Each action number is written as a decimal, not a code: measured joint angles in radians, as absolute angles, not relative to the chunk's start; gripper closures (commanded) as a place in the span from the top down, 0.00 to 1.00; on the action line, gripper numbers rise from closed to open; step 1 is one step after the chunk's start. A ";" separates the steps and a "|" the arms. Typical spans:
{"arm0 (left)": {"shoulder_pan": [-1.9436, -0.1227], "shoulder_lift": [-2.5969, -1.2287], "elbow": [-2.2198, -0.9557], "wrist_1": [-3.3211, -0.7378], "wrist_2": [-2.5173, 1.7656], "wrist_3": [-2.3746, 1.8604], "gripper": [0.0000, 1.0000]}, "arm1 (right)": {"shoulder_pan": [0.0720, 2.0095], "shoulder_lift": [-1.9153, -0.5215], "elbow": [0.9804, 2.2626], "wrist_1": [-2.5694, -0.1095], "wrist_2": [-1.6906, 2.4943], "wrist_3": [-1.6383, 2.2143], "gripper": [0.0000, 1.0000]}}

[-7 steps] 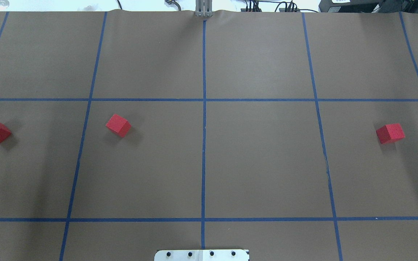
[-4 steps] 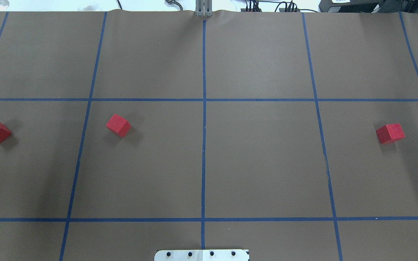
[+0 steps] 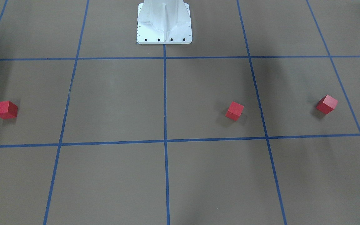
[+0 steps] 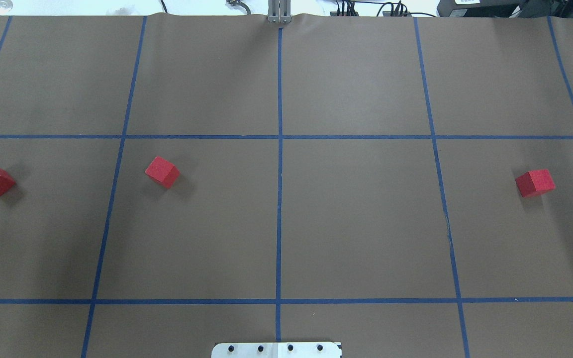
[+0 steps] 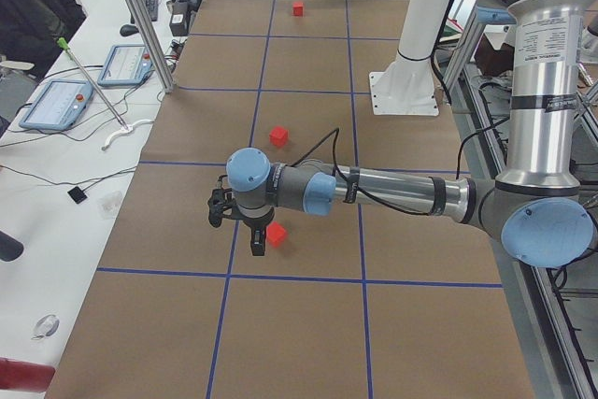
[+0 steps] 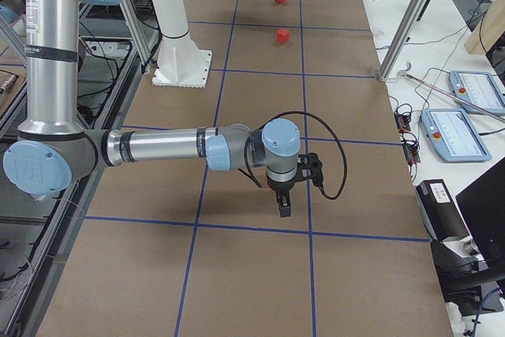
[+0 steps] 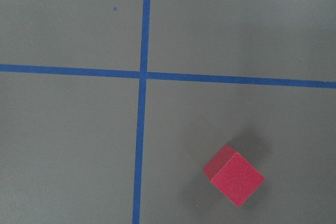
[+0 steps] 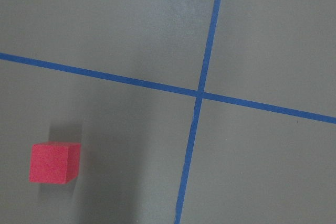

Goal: Form red blocks into L shape at center

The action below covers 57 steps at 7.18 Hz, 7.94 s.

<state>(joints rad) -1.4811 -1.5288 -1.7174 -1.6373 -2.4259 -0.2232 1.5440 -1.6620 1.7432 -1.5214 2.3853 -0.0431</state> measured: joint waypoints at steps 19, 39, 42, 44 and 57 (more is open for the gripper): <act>-1.482 -1.428 -1.800 -1.654 -2.429 -0.227 1.00 | 1.049 -1.607 1.604 -1.048 2.218 0.540 0.45; -1.464 -1.434 -1.816 -1.790 -2.522 -0.358 1.00 | 0.490 -0.777 1.473 -1.411 1.913 1.431 0.00; -1.463 -1.436 -1.815 -1.790 -2.520 -0.359 1.00 | 0.485 -0.765 1.451 -1.413 1.898 1.425 0.99; -1.449 -1.436 -1.813 -1.802 -2.520 -0.359 1.00 | 0.481 -0.761 1.449 -1.414 1.879 1.415 1.00; -0.789 -2.000 -1.620 -1.861 -2.152 -1.799 0.99 | 0.702 -1.125 1.749 -1.429 2.001 1.037 1.00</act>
<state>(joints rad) -0.7886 -1.9999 -1.6196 -1.8611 -2.1521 -1.7993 0.7015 -1.1250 1.7490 -1.4292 2.0007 1.0367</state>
